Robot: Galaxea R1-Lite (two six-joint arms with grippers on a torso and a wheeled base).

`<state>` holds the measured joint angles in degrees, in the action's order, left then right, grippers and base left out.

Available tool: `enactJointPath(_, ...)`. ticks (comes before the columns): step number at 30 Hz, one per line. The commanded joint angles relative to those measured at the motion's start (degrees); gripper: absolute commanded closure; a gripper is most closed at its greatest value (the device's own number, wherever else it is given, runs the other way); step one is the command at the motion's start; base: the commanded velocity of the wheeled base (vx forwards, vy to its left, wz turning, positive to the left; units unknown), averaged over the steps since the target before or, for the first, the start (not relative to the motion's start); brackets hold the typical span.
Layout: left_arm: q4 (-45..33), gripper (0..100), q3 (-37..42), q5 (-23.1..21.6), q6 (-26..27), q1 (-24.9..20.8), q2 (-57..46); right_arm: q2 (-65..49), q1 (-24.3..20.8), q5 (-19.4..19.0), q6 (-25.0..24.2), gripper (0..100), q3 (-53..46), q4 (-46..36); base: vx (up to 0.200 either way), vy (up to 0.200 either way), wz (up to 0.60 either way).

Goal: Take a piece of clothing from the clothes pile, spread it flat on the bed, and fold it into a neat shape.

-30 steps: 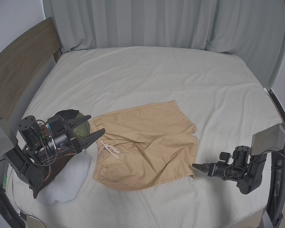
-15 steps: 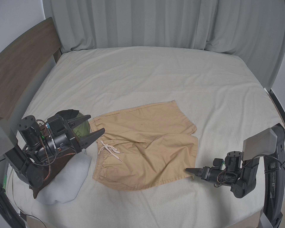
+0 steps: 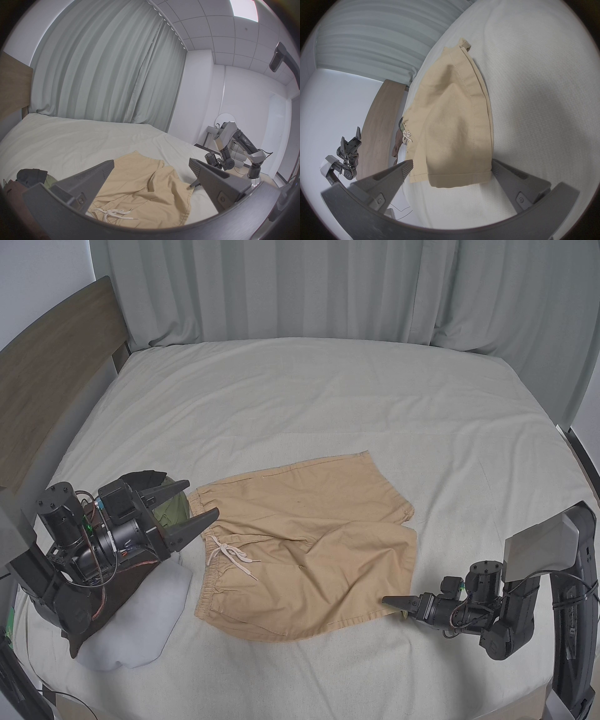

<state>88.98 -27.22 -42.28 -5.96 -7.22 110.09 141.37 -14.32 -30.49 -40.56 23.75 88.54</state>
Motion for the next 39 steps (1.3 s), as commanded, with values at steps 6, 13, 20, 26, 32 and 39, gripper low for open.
enactJointPath(6, 0.1, 0, 0.0, 0.0, 0.0, 0.0, -0.1, -0.6, 1.1, -0.1, 0.0, 100, -0.5, 0.1, 0.0, 0.0, 0.0)
enactJointPath(13, 0.1, 0, 0.2, 0.0, 0.0, -0.1, 0.0, -3.4, 2.1, 0.0, 0.8, 100, -2.0, 0.1, 0.0, 0.0, 0.0)
enactJointPath(20, 0.1, 0, 0.2, 0.0, 0.0, -0.1, 0.0, -3.1, 3.5, 0.3, 10.5, 100, -3.1, 0.0, 0.0, 0.0, 0.0)
enactJointPath(26, 0.1, 0, 0.2, 0.0, 0.0, 0.1, 0.2, -2.5, 4.2, 0.3, 18.7, 100, -3.8, 0.0, 0.0, 0.0, 0.0)
enactJointPath(32, 0.1, 0, 0.2, 0.0, 0.0, 0.2, 0.2, -3.3, 4.3, 0.3, 20.6, 0, -4.6, 0.0, 0.0, 0.0, 0.0)
enactJointPath(39, 0.1, 0, 0.2, 0.0, 0.0, 0.2, 0.2, -6.2, 4.9, -0.5, 17.0, 0, -5.6, -0.1, 0.0, 0.0, 0.0)
